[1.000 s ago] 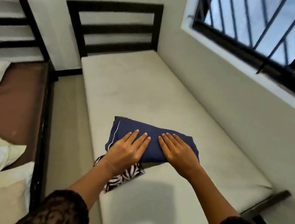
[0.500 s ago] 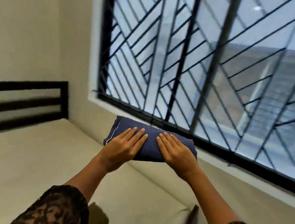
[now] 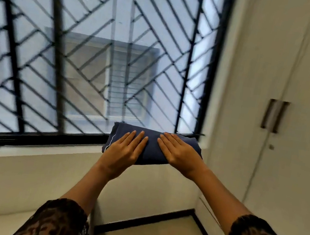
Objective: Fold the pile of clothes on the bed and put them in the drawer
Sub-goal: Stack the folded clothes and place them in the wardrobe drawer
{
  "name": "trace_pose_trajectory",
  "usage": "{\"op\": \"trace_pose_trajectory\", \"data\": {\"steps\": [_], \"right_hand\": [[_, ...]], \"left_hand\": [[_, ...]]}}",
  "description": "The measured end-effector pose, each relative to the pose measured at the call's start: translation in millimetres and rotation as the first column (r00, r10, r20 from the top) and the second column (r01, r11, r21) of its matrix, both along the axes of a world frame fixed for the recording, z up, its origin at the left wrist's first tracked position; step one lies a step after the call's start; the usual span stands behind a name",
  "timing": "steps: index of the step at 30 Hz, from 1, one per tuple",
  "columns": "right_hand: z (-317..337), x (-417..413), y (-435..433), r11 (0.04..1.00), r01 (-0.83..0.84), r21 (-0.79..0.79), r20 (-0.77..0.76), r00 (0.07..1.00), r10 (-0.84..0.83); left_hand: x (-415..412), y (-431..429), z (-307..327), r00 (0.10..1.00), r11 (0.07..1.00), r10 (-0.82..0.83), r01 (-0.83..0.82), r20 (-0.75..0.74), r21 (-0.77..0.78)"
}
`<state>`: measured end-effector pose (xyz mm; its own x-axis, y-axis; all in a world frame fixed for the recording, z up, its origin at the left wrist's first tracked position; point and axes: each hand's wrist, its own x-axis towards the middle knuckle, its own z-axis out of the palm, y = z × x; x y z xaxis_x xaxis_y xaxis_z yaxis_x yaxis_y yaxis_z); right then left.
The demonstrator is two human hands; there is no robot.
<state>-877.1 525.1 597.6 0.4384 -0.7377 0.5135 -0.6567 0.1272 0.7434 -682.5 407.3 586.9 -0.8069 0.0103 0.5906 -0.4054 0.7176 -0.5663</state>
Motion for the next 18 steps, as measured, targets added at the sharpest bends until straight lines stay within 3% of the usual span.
{"op": "trace_pose_trajectory", "data": {"steps": [6,9,18], "right_hand": [[0,-56,160,0.922,0.385,0.050,0.029,0.922,-0.386],[-2,-71,245,0.826,0.557,0.085,0.058,0.825,-0.563],[-30,-90,447,0.619,0.776,0.116,0.122,0.608,-0.785]], "left_hand": [[-111,104,2,0.936,0.936,-0.352,0.352,-0.027,-0.003],[-158,170,1,0.879,0.879,-0.476,0.476,0.002,0.032],[-238,348,-22,0.704,0.705,-0.707,0.692,0.071,0.156]]}}
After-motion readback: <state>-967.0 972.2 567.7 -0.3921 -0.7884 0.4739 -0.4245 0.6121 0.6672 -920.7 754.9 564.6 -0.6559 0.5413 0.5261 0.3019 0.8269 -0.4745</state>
